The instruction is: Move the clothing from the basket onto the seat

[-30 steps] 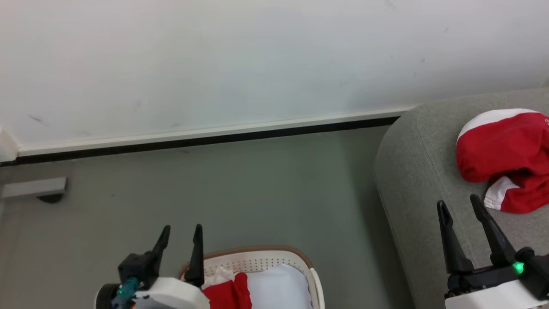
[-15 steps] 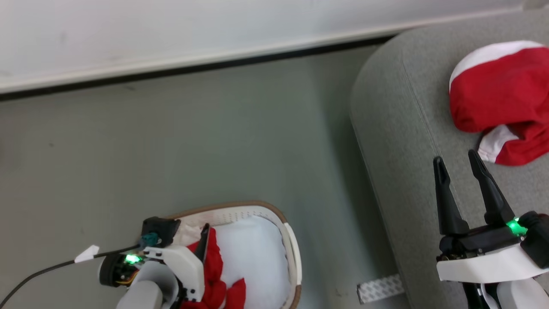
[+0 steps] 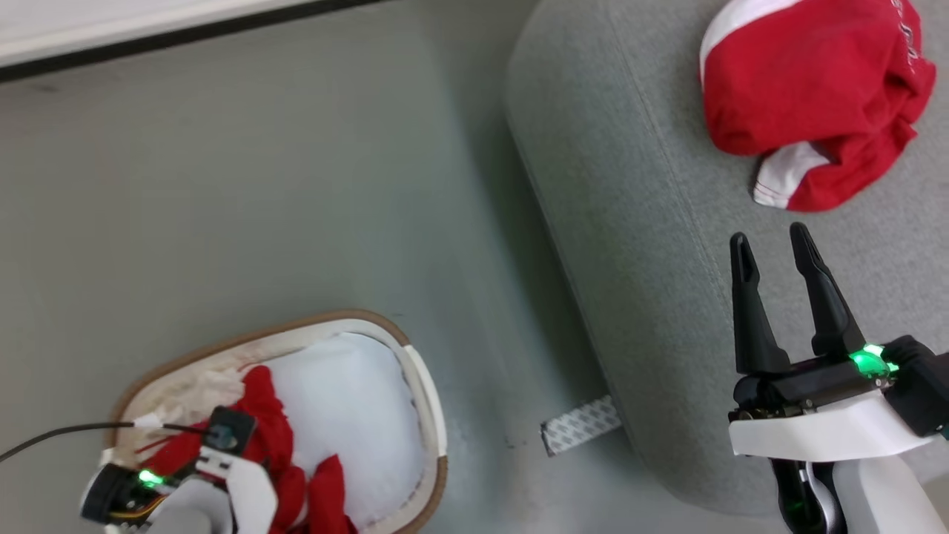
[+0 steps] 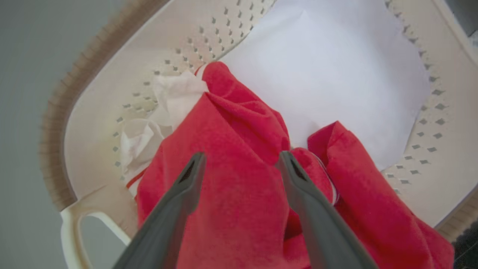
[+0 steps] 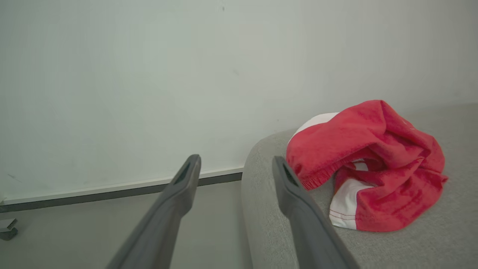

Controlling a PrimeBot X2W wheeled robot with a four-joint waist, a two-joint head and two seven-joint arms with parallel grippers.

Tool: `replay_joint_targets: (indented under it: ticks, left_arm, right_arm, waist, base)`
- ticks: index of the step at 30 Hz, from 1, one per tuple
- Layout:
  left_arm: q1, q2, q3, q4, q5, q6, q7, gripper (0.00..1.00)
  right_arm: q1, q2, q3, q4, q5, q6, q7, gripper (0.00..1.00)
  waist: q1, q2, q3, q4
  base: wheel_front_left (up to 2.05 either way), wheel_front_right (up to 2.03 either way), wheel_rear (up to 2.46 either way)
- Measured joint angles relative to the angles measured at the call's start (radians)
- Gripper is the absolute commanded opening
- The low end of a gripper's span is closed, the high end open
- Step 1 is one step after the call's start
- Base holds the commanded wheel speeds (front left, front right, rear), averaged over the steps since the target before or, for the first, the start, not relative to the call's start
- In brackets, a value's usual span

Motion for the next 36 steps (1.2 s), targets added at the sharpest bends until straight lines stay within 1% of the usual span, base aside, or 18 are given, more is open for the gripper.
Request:
replay_joint_targets:
  ticks: [4,7,13,14,15,16,17,18,23,26,31,36]
  left_arm:
    - [-0.01,0.024,-0.015,0.067,0.009,-0.001,0.022,1.0]
    - [-0.028,0.03,-0.009,0.099,0.001,-0.001,0.027,1.0]
    - [-0.053,0.035,-0.072,0.136,0.047,-0.017,0.064,1.0]
    - [-0.06,0.035,-0.086,0.141,0.055,-0.018,0.076,0.96]
    - [-0.065,0.035,-0.097,0.146,0.062,-0.02,0.09,0.74]
    - [-0.068,0.035,-0.105,0.151,0.067,-0.026,0.107,0.49]
    - [-0.072,0.036,-0.116,0.155,0.073,-0.026,0.123,0.33]
    - [-0.073,0.037,-0.122,0.157,0.076,-0.026,0.129,0.0]
    - [-0.076,0.033,-0.127,0.161,0.074,-0.026,0.111,0.0]
    - [-0.075,0.016,-0.126,0.165,0.064,-0.026,0.096,0.0]
    - [-0.058,-0.043,-0.117,0.168,0.031,-0.027,0.039,0.0]
    - [-0.025,-0.116,-0.1,0.166,-0.016,-0.036,-0.058,0.0]
  right_arm:
    - [-0.016,0.019,0.005,0.002,0.011,0.0,0.0,1.0]
    - [-0.021,0.023,0.009,0.003,0.019,0.0,0.0,1.0]
    - [-0.044,0.03,0.021,0.005,0.035,0.0,0.0,1.0]
    - [-0.05,0.03,0.021,0.005,0.035,0.0,0.0,1.0]
    - [-0.054,0.03,0.021,0.005,0.042,0.0,0.0,1.0]
    - [-0.054,0.031,0.023,0.005,0.048,0.0,0.0,1.0]
    - [-0.054,0.031,0.024,0.005,0.053,0.0,0.0,1.0]
    - [-0.054,0.031,0.026,0.005,0.056,0.0,0.0,1.0]
    - [-0.054,0.031,0.024,0.015,0.061,0.0,0.0,1.0]
    - [-0.053,0.032,0.01,0.024,0.047,0.0,0.0,1.0]
    - [-0.042,0.031,-0.014,0.038,-0.013,0.0,0.0,1.0]
    - [-0.014,0.001,-0.044,0.038,-0.048,0.0,0.0,1.0]
  waist:
    - [0.0,-0.0001,0.049,-0.043]
    - [0.0,0.0,0.086,-0.069]
    - [0.0,0.0,0.15,-0.114]
    - [-0.0001,0.0,0.16,-0.119]
    - [-0.0001,0.0,0.169,-0.123]
    - [0.0,0.0,0.176,-0.126]
    - [-0.0001,-0.0001,0.181,-0.129]
    - [-0.0001,0.0,0.185,-0.132]
    - [-0.0001,-0.0001,0.178,-0.134]
    - [-0.0001,0.0,0.157,-0.126]
    - [-0.0001,0.0,0.089,-0.092]
    - [-0.0002,0.0,-0.019,-0.047]
  base:
    - [0.0,0.0,0.0]
    - [0.0,0.0,0.0]
    - [0.0,0.0,0.0]
    - [0.0,0.0,0.0]
    - [0.0,0.0,0.0]
    - [0.0,0.0,0.0]
    - [0.0,0.0,0.0]
    - [0.0,0.0,0.0]
    - [0.0,0.0,0.0]
    - [0.0,0.0,0.0]
    - [0.0,0.0,0.0]
    - [0.0,0.0,0.0]
